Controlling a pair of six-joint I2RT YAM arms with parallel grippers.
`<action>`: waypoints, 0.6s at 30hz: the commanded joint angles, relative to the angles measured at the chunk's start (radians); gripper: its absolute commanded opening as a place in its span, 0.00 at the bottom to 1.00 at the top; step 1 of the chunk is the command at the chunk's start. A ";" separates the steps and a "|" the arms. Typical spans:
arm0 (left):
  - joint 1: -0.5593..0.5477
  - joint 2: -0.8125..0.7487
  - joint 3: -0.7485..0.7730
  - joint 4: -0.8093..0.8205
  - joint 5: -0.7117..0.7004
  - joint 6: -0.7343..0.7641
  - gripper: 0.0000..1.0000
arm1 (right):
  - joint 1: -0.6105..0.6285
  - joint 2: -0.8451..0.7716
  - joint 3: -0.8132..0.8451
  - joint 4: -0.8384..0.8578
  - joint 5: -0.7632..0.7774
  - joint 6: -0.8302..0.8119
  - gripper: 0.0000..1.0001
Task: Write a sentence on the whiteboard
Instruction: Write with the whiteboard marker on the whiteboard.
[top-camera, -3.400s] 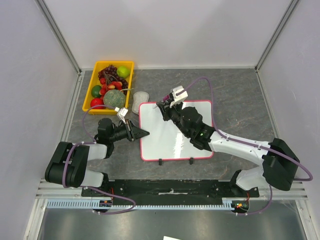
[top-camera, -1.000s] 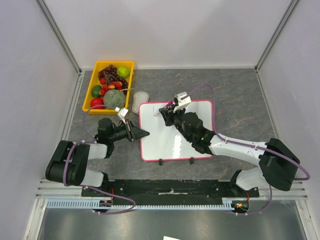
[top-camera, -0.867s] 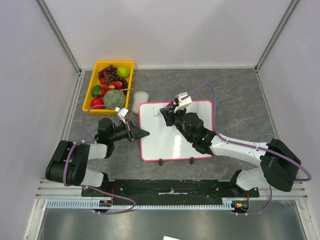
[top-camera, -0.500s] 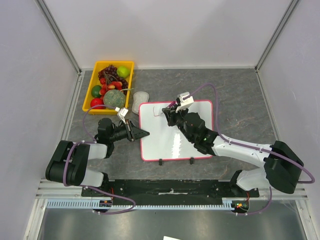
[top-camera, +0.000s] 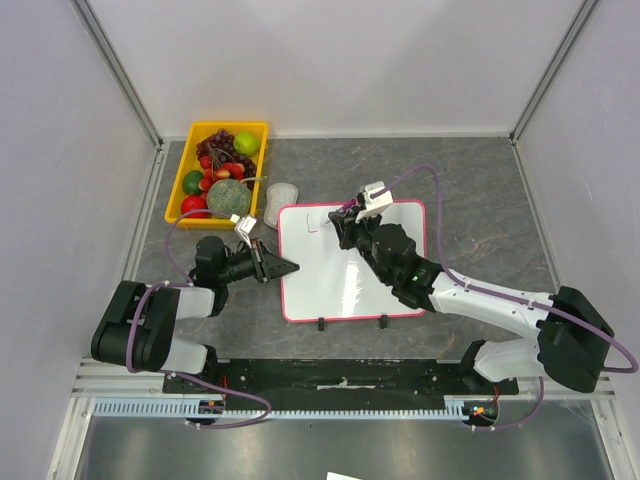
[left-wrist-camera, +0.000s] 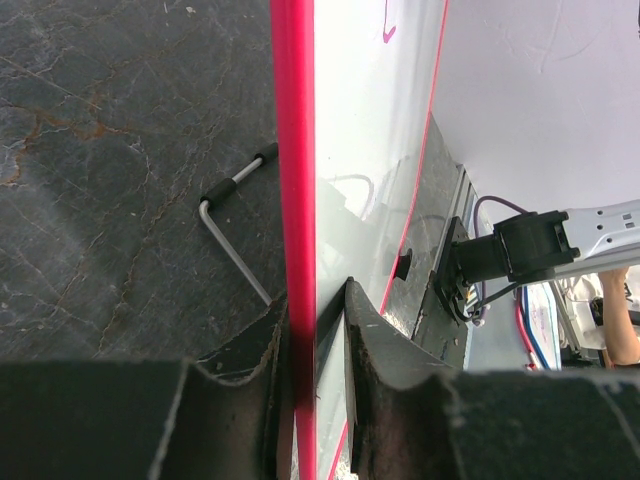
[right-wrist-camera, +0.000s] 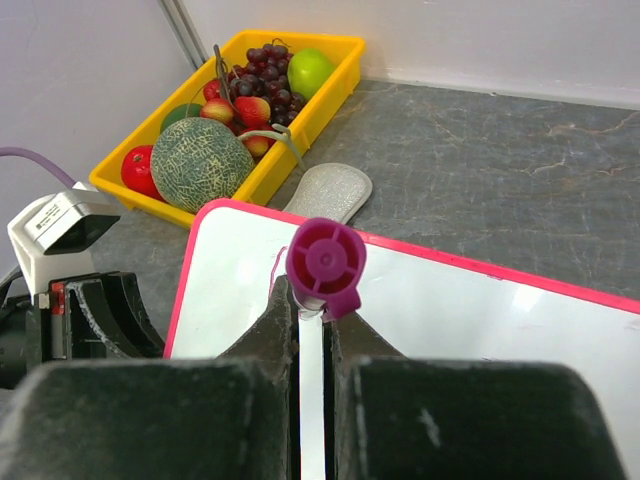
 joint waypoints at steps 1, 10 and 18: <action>-0.002 0.009 0.004 0.012 -0.012 0.045 0.02 | -0.003 0.019 0.061 0.017 0.044 -0.017 0.00; -0.002 0.012 0.005 0.013 -0.009 0.045 0.02 | -0.003 0.044 0.081 0.030 0.040 -0.020 0.00; -0.002 0.012 0.004 0.013 -0.009 0.043 0.02 | -0.006 0.073 0.092 0.024 0.054 -0.019 0.00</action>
